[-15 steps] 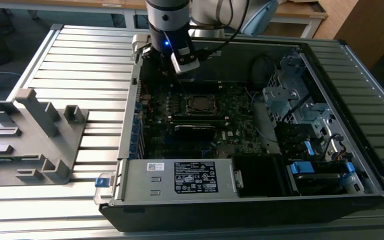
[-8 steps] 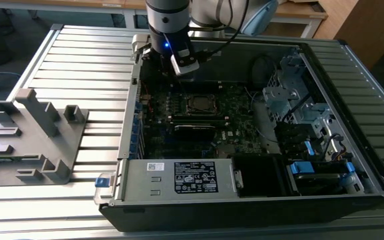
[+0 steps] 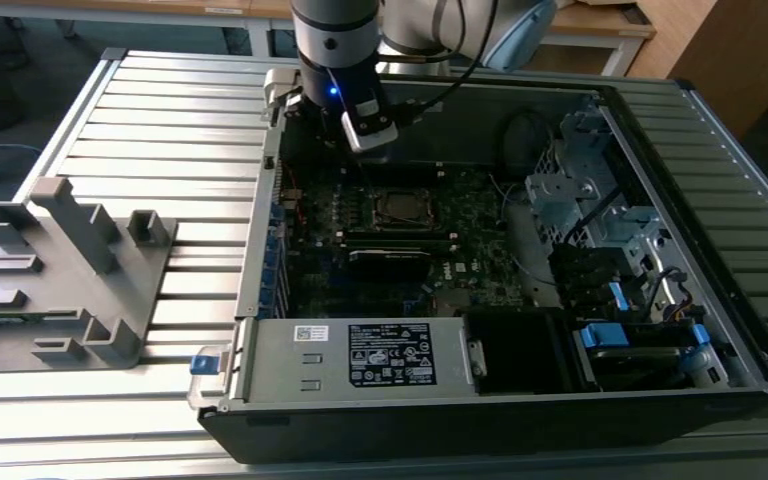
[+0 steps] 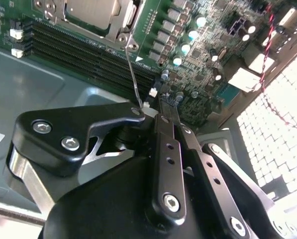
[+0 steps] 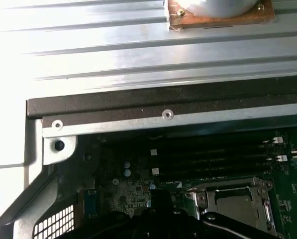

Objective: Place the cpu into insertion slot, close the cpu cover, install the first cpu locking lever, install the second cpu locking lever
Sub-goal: 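Install the first cpu locking lever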

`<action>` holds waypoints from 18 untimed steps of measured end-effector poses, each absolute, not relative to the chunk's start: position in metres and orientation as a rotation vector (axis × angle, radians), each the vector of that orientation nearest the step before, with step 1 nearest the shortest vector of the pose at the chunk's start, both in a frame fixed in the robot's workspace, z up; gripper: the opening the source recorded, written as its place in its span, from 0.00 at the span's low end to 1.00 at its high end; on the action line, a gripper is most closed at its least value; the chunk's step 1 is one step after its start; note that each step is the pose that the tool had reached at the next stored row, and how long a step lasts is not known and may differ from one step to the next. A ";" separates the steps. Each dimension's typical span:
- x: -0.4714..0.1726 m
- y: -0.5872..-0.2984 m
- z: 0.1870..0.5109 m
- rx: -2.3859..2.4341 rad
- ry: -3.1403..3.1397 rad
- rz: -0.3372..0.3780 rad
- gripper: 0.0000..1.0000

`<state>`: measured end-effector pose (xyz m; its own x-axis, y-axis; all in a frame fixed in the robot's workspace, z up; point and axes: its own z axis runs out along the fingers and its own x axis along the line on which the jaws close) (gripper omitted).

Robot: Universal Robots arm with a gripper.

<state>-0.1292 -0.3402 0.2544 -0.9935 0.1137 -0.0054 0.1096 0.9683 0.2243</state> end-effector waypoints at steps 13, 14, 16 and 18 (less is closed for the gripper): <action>-0.125 -0.340 0.251 0.176 3.099 0.352 0.11; -0.125 -0.340 0.251 0.176 3.099 0.352 0.11; -0.122 -0.340 0.251 0.176 3.099 0.352 0.11; -0.120 -0.340 0.251 0.176 3.099 0.352 0.11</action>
<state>-0.1198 -0.3401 0.2509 -0.9935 0.1137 -0.0053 0.1096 0.9682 0.2249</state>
